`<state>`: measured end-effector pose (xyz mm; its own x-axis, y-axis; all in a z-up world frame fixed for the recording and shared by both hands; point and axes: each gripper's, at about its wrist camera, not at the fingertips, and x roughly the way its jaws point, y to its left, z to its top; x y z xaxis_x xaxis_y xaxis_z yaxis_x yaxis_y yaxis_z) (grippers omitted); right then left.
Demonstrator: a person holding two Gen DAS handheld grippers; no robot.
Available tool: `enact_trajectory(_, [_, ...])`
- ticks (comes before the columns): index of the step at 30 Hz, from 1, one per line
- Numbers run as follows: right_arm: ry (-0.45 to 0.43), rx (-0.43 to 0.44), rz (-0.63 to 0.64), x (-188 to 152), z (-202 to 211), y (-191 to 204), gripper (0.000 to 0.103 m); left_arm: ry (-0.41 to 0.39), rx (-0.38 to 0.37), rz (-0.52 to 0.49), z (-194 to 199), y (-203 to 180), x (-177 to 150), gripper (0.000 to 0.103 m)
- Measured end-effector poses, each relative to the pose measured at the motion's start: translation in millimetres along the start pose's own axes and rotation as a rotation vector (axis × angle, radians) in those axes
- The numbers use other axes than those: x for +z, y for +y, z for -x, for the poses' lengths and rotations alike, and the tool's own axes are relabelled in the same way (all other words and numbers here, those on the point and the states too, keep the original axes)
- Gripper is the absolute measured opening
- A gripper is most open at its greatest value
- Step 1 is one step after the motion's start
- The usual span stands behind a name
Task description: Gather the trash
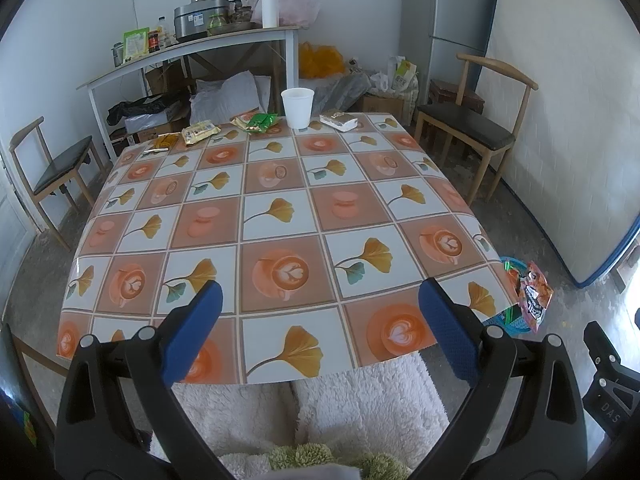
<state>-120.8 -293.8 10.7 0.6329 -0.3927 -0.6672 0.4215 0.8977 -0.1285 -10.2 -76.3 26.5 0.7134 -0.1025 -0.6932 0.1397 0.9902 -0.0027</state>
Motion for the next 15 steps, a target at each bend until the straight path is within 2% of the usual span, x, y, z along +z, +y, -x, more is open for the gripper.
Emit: enact_trajectory(15, [0.001, 0.001, -0.001, -0.2, 0.5, 1.1, 0.097, 0.002, 0.000, 0.001, -0.4, -0.3, -0.3, 0.095])
